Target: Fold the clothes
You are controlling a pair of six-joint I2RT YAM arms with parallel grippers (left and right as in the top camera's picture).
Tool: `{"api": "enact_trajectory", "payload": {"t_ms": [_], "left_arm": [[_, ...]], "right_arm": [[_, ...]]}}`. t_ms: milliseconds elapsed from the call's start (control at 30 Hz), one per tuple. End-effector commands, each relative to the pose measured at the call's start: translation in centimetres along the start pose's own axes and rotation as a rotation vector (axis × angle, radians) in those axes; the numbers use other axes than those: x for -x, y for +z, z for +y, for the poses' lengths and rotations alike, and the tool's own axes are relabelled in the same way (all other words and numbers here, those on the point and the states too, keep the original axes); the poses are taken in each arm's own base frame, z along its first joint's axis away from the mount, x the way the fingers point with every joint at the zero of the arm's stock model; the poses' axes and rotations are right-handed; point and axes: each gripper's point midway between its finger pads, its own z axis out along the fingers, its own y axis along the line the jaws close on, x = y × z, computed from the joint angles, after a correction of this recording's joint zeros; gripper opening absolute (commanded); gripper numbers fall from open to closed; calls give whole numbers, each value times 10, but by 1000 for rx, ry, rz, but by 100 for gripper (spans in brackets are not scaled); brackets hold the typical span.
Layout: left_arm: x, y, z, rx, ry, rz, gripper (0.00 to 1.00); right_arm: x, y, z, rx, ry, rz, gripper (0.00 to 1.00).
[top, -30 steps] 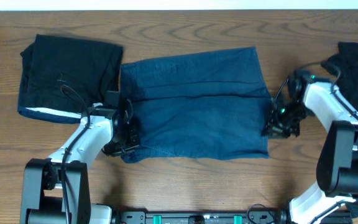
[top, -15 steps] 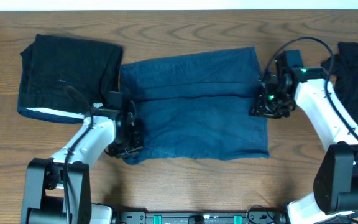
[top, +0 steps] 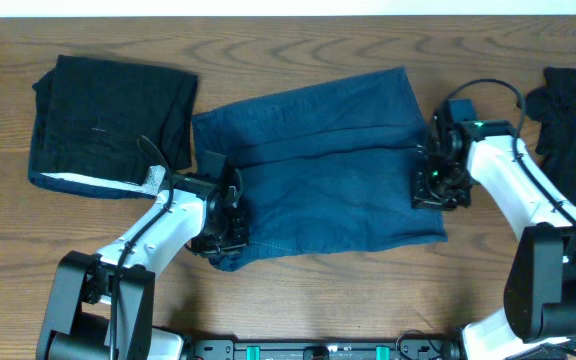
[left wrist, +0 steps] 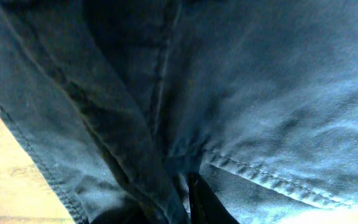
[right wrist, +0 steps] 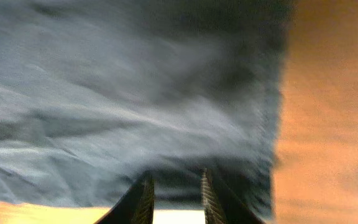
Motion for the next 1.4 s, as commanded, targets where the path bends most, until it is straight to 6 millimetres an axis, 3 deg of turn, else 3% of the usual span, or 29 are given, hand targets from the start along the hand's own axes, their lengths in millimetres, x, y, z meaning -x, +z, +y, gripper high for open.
{"api": "enact_trajectory", "payload": {"t_ms": [0, 133, 167, 233, 433, 667, 767, 867, 967, 1067, 1200, 1367], "left_arm": [[-1, -1, -3, -15, -9, -3, 13], [0, -1, -3, -16, -8, -6, 13], [0, -1, -3, -16, -8, -6, 13], [1, -1, -3, -17, -7, -8, 13], [4, -1, -5, -23, -3, -22, 13], [6, -1, -6, -27, 0, -31, 14], [7, -1, -6, -27, 1, -32, 13], [7, -1, -6, -27, 1, -32, 13], [7, -1, -6, -27, 1, -32, 13], [7, -1, -6, -27, 1, -32, 14], [8, -1, 2, 20, -2, -43, 10], [6, -1, 9, 54, -8, -39, 9]], "right_arm": [[0, -3, -24, -13, 136, 22, 33], [-13, -8, -38, 53, 234, 88, 36], [-14, -9, -39, 69, 252, 94, 42], [-14, -9, -40, 93, 269, 97, 51], [-24, -9, -38, 118, 292, 139, 58], [-50, 13, -41, 104, 341, 216, 59], [-52, 22, -42, 106, 334, 210, 58], [-51, 25, -36, 145, 315, 204, 52], [-49, 26, -37, 143, 299, 196, 34], [-49, 27, -40, 125, 287, 190, 1], [-52, 26, -57, 35, 304, 193, 1], [-58, 8, -91, -80, 463, 212, 1]]}}
